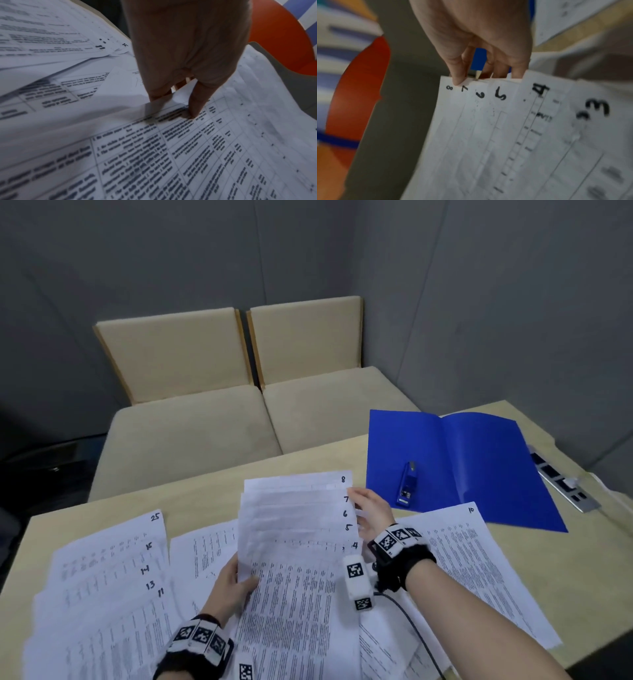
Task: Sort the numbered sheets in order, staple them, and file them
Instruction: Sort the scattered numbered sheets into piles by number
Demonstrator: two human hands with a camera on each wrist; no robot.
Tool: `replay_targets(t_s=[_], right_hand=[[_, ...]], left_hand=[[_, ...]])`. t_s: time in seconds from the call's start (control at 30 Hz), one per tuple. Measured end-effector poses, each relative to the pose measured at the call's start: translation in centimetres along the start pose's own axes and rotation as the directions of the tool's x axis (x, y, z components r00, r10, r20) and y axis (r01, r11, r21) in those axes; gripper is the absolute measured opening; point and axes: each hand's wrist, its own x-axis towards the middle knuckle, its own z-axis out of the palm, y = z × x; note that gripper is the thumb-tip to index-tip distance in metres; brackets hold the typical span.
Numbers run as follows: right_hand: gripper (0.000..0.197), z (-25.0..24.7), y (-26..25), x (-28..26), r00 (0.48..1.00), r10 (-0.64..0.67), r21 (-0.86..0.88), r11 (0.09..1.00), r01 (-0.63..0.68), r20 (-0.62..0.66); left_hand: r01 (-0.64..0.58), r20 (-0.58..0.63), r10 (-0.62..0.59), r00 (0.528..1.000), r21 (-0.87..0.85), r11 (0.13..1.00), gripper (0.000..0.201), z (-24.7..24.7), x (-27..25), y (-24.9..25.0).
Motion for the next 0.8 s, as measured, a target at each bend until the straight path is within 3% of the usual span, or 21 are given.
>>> replay_targets(t_s=[0.1, 0.2, 0.3, 0.37, 0.43, 0.47, 0.53, 0.63, 0.73, 0.8], right_hand=[[0.032, 0.0, 0.5, -0.1, 0.993, -0.084, -0.160, 0.982, 0.097, 0.081], [0.064, -0.4, 1.3, -0.6, 0.968, -0.082, -0.314, 0.936, 0.157, 0.239], [0.068, -1.2, 2.2, -0.2, 0.945, -0.047, -0.412, 0.892, 0.186, 0.323], [0.059, -3.0, 2.3, 0.9, 0.962, -0.118, -0.467, 0.855, 0.224, 0.246], [0.049, -6.4, 1.8, 2.2, 0.963, -0.264, -0.622, 0.745, 0.241, 0.056], [0.048, -8.8, 1.3, 2.5, 0.944, -0.325, -0.743, 0.648, 0.171, -0.066], [0.056, -14.5, 0.2, 2.5, 0.864, -0.406, -0.883, 0.460, -0.088, -0.298], [0.081, -21.8, -0.9, 2.2, 0.794, -0.332, -0.841, 0.391, -0.375, -0.509], [0.112, -25.3, -1.5, 2.9, 0.833, -0.179, -0.810, 0.408, -0.421, -0.523], [0.110, -26.2, -1.3, 3.5, 0.849, -0.152, -0.818, 0.395, -0.418, -0.506]], left_hand=[[0.001, -0.076, 0.003, 0.997, 0.062, 0.998, 0.049, 0.9, -0.1, 0.0], [0.098, -0.244, -0.086, 0.966, 0.035, 0.995, 0.059, 2.3, 0.0, 0.2], [0.175, -0.367, -0.096, 0.925, 0.187, 0.967, 0.036, 2.5, 0.8, -0.7], [0.175, -0.360, -0.073, 0.930, 0.261, 0.949, 0.021, 2.7, 0.9, -0.6], [0.120, -0.333, -0.014, 0.943, 0.300, 0.946, 0.015, 3.1, 0.4, 0.4], [0.085, -0.320, 0.029, 0.947, 0.337, 0.938, 0.016, 3.2, 0.3, 0.9], [0.028, -0.269, 0.090, 0.959, 0.408, 0.913, 0.023, 3.3, 0.2, 1.5], [-0.019, -0.214, 0.116, 0.970, 0.405, 0.914, 0.036, 3.5, 0.3, 3.0], [-0.083, -0.182, 0.132, 0.975, 0.253, 0.964, 0.042, 3.5, 1.0, 5.2], [-0.107, -0.184, 0.127, 0.975, 0.111, 0.988, 0.050, 3.6, 1.9, 6.5]])
